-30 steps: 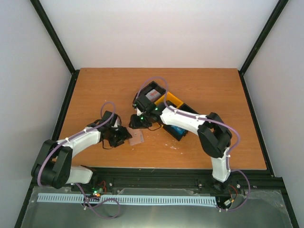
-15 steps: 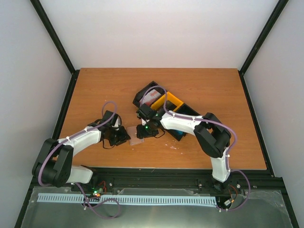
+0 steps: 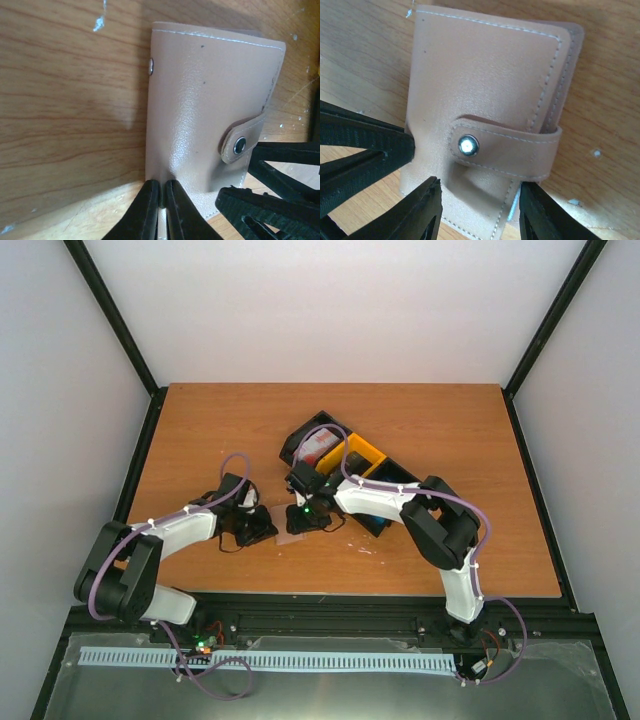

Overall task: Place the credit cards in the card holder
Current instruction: Close the card holder at the center of the board.

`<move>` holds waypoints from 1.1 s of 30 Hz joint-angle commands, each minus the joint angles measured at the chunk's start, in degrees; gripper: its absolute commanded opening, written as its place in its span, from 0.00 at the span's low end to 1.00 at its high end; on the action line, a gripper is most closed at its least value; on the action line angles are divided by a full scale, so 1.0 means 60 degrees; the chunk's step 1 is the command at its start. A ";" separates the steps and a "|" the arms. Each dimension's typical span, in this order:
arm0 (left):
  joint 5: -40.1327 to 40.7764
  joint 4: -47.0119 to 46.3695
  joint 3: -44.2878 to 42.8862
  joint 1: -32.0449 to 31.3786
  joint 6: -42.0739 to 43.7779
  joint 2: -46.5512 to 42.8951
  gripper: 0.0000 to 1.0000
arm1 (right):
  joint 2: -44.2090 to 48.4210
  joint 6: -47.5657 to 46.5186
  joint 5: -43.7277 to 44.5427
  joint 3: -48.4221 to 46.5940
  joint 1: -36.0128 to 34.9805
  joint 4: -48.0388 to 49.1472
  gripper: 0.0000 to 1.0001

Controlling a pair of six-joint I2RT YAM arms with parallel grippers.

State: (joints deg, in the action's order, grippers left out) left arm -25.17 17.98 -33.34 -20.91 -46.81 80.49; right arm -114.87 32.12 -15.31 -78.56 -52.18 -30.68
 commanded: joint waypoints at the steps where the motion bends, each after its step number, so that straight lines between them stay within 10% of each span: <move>1: -0.0140 0.0013 0.0013 -0.0017 0.0001 0.0217 0.08 | -0.0254 -0.0118 -0.0104 0.0204 -0.0060 0.0240 0.44; 16: -0.0356 0.0096 -0.0045 -0.0016 -0.0296 0.0022 0.15 | -0.0519 -0.0290 0.1042 -0.0145 -0.0128 -0.0872 0.52; 33: -0.1256 -0.0392 -0.0139 -0.0031 -0.0919 0.0789 0.19 | -0.0391 0.0802 -0.0391 0.0479 -0.0120 -0.0039 0.20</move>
State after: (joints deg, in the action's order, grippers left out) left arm -31.51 14.22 -33.26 -20.05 -49.71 83.35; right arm -115.39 34.17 -14.44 -77.82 -51.42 -30.81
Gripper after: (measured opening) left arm 0.182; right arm 0.211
